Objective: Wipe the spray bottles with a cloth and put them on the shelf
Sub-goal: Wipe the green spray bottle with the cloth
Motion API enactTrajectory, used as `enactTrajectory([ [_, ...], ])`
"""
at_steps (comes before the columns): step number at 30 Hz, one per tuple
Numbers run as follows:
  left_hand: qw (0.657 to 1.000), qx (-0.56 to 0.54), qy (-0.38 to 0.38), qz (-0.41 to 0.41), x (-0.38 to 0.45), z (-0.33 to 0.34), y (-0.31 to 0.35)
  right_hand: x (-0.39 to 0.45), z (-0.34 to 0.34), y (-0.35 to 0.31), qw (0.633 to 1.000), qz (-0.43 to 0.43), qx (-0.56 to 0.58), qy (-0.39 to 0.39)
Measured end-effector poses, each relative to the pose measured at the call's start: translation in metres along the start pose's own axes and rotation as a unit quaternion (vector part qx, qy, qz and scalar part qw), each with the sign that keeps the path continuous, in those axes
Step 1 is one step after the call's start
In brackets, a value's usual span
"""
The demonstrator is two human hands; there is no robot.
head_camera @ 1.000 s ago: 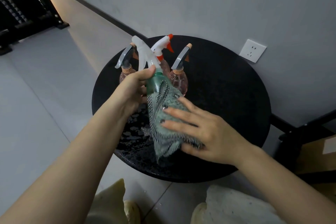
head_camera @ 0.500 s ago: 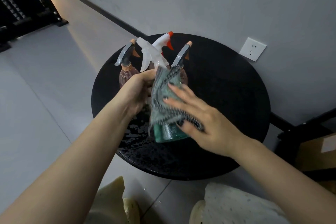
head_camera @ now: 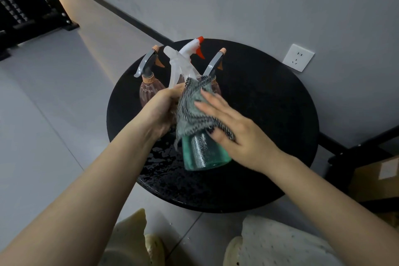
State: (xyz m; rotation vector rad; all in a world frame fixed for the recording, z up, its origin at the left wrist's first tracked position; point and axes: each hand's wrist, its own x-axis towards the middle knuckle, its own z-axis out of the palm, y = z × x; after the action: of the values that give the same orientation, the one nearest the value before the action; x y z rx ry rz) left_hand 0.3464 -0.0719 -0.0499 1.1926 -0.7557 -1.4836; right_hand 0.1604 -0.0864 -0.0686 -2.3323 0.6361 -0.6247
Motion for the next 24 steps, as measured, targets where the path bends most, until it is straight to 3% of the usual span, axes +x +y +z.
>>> enactTrajectory([
  [5, 0.998, -0.055, -0.02, 0.014, -0.002, 0.005, 0.001, 0.014, 0.0, -0.004, 1.0, 0.006, 0.001, 0.004],
  [9, 1.0, -0.018, -0.017, 0.01, -0.002, -0.002, 0.003, -0.002, -0.005, -0.008, 0.99, -0.073, -0.112, -0.051],
  [12, 1.0, 0.007, 0.001, 0.008, -0.002, -0.005, 0.003, -0.019, -0.005, -0.007, 0.959, -0.163, -0.214, -0.088],
  [16, 1.0, 0.02, 0.02, 0.011, 0.0, -0.003, -0.002, -0.027, -0.006, -0.002, 0.936, -0.21, -0.263, -0.106],
  [18, 1.0, 0.023, -0.005, -0.003, 0.0, -0.001, -0.004, -0.022, -0.004, 0.0, 0.955, -0.174, -0.231, -0.073],
  [21, 1.0, 0.007, -0.022, -0.004, 0.002, 0.001, -0.006, -0.011, 0.0, -0.001, 0.996, -0.044, -0.082, -0.014],
  [24, 0.999, -0.035, -0.012, 0.0, 0.003, 0.003, -0.007, 0.0, 0.008, -0.001, 0.993, 0.078, 0.083, 0.024],
])
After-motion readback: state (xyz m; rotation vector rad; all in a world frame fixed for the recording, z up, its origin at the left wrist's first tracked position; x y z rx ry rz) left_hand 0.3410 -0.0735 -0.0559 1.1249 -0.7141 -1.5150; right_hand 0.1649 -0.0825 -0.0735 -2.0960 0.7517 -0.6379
